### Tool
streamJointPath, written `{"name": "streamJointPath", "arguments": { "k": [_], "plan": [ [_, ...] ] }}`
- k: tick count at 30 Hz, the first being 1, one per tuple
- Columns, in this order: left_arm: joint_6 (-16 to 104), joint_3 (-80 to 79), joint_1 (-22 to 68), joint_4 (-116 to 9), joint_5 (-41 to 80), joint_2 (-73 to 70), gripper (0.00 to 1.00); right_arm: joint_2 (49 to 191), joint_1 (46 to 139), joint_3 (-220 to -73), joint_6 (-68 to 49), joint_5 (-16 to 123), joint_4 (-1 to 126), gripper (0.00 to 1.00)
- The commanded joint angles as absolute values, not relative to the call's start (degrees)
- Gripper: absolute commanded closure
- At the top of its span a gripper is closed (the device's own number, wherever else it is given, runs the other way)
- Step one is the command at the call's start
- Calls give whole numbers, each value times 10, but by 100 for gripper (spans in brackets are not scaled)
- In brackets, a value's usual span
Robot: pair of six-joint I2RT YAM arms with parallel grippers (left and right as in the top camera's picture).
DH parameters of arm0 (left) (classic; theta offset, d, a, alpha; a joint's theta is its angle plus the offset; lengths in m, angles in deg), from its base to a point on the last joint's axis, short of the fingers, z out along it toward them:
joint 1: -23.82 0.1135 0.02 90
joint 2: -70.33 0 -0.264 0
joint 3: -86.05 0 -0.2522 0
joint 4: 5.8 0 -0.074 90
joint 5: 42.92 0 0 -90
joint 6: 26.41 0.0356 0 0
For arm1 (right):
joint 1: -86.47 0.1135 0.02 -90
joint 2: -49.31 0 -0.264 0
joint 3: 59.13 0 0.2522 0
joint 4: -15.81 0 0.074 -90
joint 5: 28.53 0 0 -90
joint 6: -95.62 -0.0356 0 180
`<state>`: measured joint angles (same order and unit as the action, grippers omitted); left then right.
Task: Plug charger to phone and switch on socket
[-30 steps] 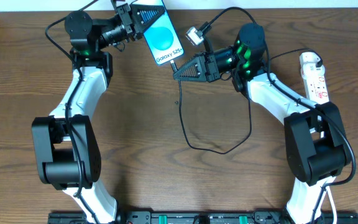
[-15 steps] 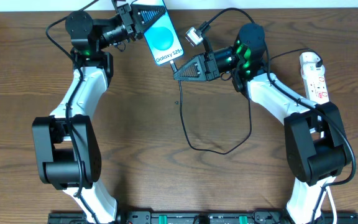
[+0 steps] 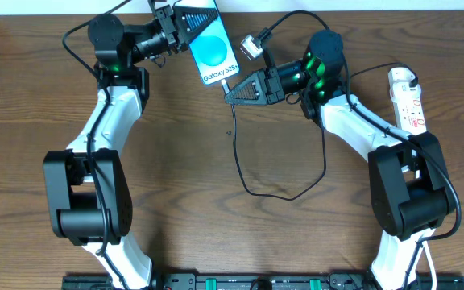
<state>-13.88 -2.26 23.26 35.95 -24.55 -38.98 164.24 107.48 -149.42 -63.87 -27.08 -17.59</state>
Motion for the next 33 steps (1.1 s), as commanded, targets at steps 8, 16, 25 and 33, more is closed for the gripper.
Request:
{"name": "streamJointPath", "arguments": {
  "k": [8,16,25,33],
  "plan": [
    [-130,-12,217,365,-305,-378,92,1647,1067,-1501,-642,-211,-178,99],
    [-114,-12,217,365,-309,-378,93,1647,1063,-1501,-642,-201,-178,99],
    [-114,-12,217,365,-309,-378,92,1647,1059,-1501,-624,-169,-178,99],
    [-103,-12,217,365,-309,-378,93,1647,1059,-1501,-616,-155,-177,99]
  ]
}}
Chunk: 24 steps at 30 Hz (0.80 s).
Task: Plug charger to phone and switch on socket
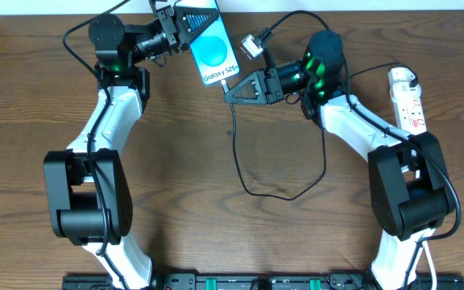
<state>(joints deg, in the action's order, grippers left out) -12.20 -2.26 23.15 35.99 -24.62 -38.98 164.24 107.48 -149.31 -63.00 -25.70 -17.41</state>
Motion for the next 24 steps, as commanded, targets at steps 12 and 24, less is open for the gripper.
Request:
{"name": "streamJointPath", "arguments": {
  "k": [12,24],
  "plan": [
    [-80,-12,218,365,-309,-378,93,1647,1059,-1501,-606,-127,-173,99],
    [-80,-12,217,365,-294,-378,93,1647,1060,-1501,-550,-108,-109,99]
  ]
}}
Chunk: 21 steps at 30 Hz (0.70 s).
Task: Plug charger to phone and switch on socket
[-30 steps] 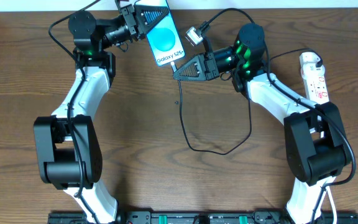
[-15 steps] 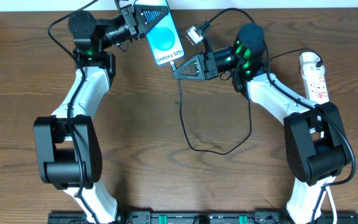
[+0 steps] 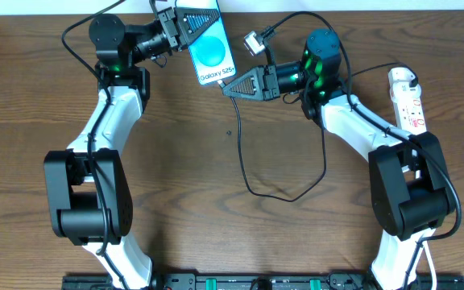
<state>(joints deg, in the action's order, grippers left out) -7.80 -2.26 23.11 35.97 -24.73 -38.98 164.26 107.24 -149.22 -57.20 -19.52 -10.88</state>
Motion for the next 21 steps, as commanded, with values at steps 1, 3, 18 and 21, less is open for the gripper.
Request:
{"name": "streamJointPath", "arguments": {
  "k": [1,3,18,21],
  "plan": [
    [-80,-12,217,365,-292,-378,92,1647,1060,-1501,-550,-107,-109,99],
    [-80,-12,218,365,-286,-378,92,1647,1060,-1501,-550,-105,-109,99],
    [-80,-12,218,300,-154,-378,92,1647,1059,-1501,-553,-91,-109,99],
    [-80,-12,218,300,-152,-378,93,1647,1058,-1501,-560,-84,-109,99]
  ]
}}
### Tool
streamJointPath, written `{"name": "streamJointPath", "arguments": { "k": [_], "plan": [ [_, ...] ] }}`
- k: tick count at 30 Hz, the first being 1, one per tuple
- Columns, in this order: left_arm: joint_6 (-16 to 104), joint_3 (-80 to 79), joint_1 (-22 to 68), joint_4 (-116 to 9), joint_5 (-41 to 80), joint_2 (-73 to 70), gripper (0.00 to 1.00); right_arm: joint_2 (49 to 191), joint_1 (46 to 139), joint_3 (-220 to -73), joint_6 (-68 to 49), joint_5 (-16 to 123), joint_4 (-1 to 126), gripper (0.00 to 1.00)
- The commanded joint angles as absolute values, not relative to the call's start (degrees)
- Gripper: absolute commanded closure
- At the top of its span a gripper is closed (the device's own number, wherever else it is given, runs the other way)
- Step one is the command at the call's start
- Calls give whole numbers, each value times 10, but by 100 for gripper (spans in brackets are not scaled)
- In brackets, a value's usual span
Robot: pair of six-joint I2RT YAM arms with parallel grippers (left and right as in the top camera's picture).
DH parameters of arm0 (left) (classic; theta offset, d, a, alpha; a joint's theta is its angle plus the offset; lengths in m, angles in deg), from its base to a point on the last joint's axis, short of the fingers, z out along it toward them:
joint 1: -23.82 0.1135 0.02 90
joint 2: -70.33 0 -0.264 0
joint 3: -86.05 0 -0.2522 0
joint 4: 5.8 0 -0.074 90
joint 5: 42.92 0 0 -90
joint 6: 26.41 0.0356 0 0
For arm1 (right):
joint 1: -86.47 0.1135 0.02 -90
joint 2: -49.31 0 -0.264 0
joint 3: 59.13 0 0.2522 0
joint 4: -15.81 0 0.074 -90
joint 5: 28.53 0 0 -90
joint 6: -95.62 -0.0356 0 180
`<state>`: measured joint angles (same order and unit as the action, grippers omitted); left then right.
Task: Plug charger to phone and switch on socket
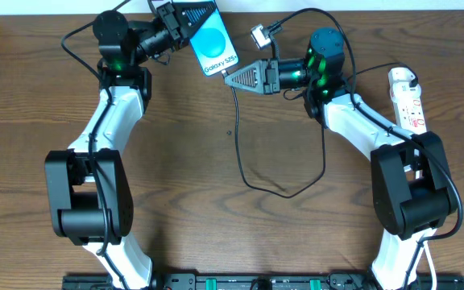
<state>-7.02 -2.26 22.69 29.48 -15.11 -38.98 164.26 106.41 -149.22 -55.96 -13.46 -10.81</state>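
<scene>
A white phone (pixel 214 48) with a blue disc and "Galaxy S25+" on it lies tilted at the far middle of the table. My left gripper (pixel 193 16) is shut on its upper end. My right gripper (pixel 229 78) is shut on the black charger cable's plug, right at the phone's lower right corner; whether the plug is seated cannot be told. The black cable (pixel 244 165) hangs down from there and loops over the table. The white socket strip (pixel 407 98) lies at the far right edge.
A small grey adapter block (pixel 259 34) on a cable sits above the right gripper. The cable loop lies on the brown wooden table (pixel 184 201) between the arms. A black rail with green clips (pixel 240 282) runs along the near edge.
Both grippers have shifted up and slightly right with the phone and the plug. The phone lies a little farther back and the plug tip stays at its lower corner.
At first the left gripper held the phone tilted at the back and the right gripper held the plug just under its lower corner, and that stayed so. Then both sat slightly higher, and now higher again, still joined at the phone's corner.
</scene>
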Motion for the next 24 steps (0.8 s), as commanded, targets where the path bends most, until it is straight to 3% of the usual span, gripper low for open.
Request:
{"name": "streamJointPath", "arguments": {
  "k": [1,24],
  "plan": [
    [-80,-12,218,300,-152,-378,92,1647,1058,-1501,-562,-80,-109,99],
    [-43,-12,217,300,-235,-378,92,1647,1043,-1501,-567,-50,-109,99]
  ]
}}
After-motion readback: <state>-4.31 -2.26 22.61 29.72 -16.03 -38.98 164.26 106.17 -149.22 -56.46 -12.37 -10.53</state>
